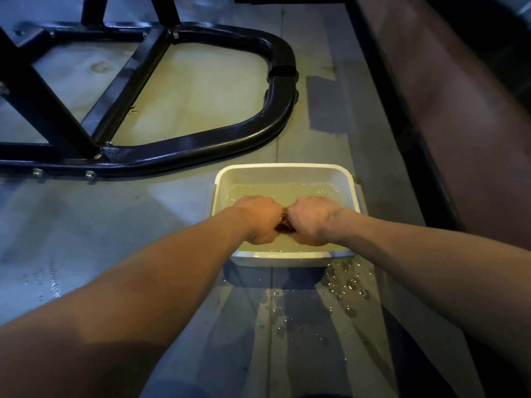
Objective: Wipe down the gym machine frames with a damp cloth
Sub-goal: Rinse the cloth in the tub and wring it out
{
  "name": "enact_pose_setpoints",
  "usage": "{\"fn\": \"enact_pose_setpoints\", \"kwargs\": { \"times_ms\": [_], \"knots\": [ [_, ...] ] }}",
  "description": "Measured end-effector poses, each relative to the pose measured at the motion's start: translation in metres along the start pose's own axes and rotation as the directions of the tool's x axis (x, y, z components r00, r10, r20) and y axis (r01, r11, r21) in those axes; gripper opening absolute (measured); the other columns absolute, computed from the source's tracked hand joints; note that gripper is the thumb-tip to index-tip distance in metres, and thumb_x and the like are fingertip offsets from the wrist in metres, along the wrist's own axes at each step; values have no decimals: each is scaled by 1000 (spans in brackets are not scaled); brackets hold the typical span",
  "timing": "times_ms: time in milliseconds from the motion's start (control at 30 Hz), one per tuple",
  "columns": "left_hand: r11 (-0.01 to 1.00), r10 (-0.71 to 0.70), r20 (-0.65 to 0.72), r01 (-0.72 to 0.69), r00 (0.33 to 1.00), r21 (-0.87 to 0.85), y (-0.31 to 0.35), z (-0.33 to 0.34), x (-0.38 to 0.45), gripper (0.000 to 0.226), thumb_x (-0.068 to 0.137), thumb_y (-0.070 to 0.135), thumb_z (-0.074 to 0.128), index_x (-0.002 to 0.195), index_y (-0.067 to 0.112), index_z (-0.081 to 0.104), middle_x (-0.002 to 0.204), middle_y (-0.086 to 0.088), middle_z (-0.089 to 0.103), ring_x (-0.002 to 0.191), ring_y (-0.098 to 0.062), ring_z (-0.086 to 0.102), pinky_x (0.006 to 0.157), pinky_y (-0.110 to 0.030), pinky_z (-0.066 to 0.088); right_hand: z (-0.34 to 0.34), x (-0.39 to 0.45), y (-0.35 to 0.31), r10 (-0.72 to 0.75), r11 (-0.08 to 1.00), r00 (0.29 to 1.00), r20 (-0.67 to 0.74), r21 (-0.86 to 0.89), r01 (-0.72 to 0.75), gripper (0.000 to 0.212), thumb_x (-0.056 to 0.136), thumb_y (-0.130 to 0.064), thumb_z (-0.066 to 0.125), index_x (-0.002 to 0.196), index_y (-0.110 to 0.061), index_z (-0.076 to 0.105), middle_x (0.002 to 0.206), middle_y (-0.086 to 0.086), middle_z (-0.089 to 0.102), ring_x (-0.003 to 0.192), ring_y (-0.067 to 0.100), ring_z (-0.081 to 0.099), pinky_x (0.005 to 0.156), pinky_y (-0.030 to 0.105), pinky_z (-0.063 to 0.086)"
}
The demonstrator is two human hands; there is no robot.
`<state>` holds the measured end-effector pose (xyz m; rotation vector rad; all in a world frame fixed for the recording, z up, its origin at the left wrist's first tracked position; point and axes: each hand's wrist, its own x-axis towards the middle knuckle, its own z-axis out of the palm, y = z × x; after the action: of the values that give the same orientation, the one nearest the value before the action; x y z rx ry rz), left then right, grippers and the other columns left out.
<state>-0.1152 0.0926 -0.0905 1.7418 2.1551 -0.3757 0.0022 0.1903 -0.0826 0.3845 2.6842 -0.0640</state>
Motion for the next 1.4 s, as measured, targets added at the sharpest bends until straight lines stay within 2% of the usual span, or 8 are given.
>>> {"fn": "enact_pose_setpoints", "kwargs": {
  "times_ms": [200, 367, 533, 633, 800, 1033, 1233, 1400],
  "knots": [
    [932, -28, 98, 62, 995, -356, -8, 9, 5, 63, 88, 27, 76, 130, 25, 30, 98, -4, 60, 85, -20, 62, 72, -31, 54, 2, 7, 11, 43, 926, 990, 131, 367, -88, 49, 93, -31, 72, 124, -23, 35, 109, 4, 53, 99, 24, 57, 89, 40, 52],
    [944, -59, -5, 54, 998, -327, -11, 13, 8, 35, 93, 31, 71, 120, 21, 52, 105, -4, 57, 93, -23, 59, 82, -35, 54, 4, 11, 19, 78, 934, 994, 80, 343, -101, 13, 94, -29, 70, 93, -19, 61, 94, 6, 62, 92, 26, 62, 75, 34, 50],
    [968, 34, -12, -36, 999, -248, -4, 24, 4, 68, 98, 23, 62, 153, 25, 22, 115, -4, 52, 96, -20, 52, 79, -35, 46, 12, 12, 19, 83, 813, 974, 209, 551, -187, 52, 105, -30, 53, 148, -12, 31, 112, 7, 62, 103, 23, 60, 89, 38, 52],
    [990, 43, -23, -46, 999, -134, -1, 21, 7, 89, 91, 26, 71, 158, 24, 13, 107, -3, 46, 93, -21, 51, 79, -35, 47, 18, 8, 19, 63, 891, 990, 124, 439, -112, 71, 98, -29, 65, 152, -19, 20, 117, 8, 58, 102, 24, 59, 95, 41, 53],
    [960, -30, -52, 15, 998, -279, -9, 18, 13, 42, 90, 16, 72, 127, 23, 54, 102, 0, 53, 92, -20, 58, 81, -32, 48, 22, 7, 21, 51, 942, 998, -28, 332, -39, 52, 92, -30, 72, 132, -26, 40, 104, 0, 59, 90, 17, 61, 86, 39, 57],
    [875, -87, 18, 85, 996, -477, -13, 16, 11, 19, 92, 16, 68, 106, 22, 58, 86, 1, 63, 82, -18, 62, 72, -27, 46, 20, 2, 17, 28, 959, 978, -207, 283, 32, 69, 97, -24, 68, 154, -26, 29, 141, 5, 54, 123, 26, 55, 103, 44, 51],
    [963, -63, 29, 69, 998, -262, -11, 0, -1, 25, 91, 38, 70, 78, 28, 52, 78, 2, 61, 70, -14, 58, 63, -28, 42, 10, -3, 1, -53, 996, 976, -212, 63, 68, 52, 96, -46, 65, 135, -23, 39, 112, 4, 65, 92, 22, 63, 79, 37, 56],
    [974, -38, 58, 50, 998, -220, 7, -4, -10, 20, 96, 37, 55, 83, 23, 60, 82, -2, 64, 74, -20, 61, 68, -33, 53, -1, -4, -4, -34, 996, 982, -186, -85, 19, 44, 95, -53, 63, 123, -20, 49, 102, 5, 68, 89, 28, 67, 73, 38, 49]
  ]
}}
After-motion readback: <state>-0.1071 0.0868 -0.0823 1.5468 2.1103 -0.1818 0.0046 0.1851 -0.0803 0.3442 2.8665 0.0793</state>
